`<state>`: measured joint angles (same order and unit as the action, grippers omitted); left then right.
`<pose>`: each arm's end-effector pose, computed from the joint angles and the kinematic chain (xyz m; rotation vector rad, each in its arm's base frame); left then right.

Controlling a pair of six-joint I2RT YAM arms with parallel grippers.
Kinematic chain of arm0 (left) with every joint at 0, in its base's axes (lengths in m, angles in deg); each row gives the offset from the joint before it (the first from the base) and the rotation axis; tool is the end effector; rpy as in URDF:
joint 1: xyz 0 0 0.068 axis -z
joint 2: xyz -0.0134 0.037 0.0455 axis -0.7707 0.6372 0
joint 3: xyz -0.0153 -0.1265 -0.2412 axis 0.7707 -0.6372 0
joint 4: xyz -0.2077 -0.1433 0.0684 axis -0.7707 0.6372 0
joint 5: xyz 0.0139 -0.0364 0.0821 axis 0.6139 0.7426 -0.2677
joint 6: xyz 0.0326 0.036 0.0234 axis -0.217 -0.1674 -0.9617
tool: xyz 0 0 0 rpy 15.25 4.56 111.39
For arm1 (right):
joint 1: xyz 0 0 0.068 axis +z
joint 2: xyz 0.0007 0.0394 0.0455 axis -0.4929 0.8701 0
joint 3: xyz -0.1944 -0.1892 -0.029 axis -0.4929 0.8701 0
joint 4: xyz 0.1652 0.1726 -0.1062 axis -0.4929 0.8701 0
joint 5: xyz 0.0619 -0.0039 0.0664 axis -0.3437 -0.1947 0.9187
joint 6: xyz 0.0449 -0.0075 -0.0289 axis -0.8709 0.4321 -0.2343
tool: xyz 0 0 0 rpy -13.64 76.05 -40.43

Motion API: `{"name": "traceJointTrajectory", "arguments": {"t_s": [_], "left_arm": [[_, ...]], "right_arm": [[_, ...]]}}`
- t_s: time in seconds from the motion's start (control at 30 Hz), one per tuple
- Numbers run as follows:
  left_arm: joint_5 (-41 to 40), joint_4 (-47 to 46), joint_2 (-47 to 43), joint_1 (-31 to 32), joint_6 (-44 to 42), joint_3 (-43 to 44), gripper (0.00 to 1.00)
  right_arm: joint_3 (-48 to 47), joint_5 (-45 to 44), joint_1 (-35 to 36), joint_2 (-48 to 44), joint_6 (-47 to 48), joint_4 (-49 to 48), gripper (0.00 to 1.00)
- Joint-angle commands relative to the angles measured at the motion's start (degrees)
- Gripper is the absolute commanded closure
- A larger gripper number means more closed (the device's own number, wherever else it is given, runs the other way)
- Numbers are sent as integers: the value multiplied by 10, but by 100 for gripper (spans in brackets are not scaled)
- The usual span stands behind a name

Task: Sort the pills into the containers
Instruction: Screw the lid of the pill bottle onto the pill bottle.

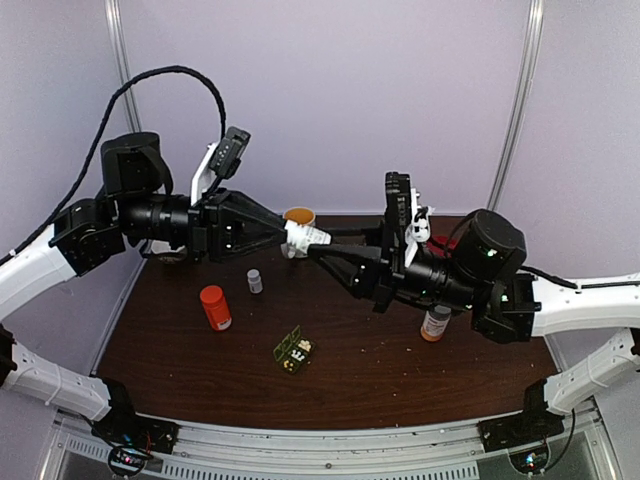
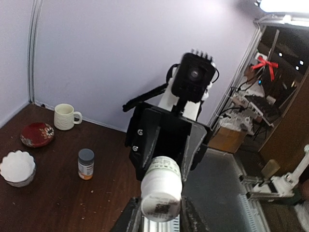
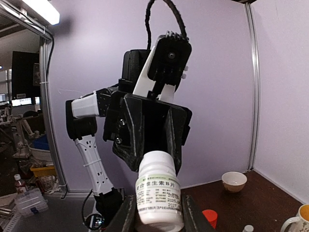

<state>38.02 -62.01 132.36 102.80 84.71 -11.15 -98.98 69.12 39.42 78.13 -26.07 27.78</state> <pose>0.1337 -0.2123 0.4323 1.0494 1.6301 -1.5512 0.0965 0.2770 0.3769 -0.9570 1.0279 1.2434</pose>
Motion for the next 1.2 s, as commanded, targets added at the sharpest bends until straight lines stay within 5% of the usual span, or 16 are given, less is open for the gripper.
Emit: {"name": "traceJointTrajectory", "arguments": {"t_s": [0.0,0.57,0.83,1.17], "left_arm": [[-50,90,21,13,-241,21,76],[-57,198,39,17,-796,86,81],[-152,185,16,33,-1051,72,73],[-205,119,-5,39,-1040,32,48]], "right_arm": [[2,85,-19,-5,-176,-94,100],[34,166,-48,21,-450,-180,100],[38,170,-51,34,-508,-190,100],[52,161,-67,15,-492,-156,100]]}}
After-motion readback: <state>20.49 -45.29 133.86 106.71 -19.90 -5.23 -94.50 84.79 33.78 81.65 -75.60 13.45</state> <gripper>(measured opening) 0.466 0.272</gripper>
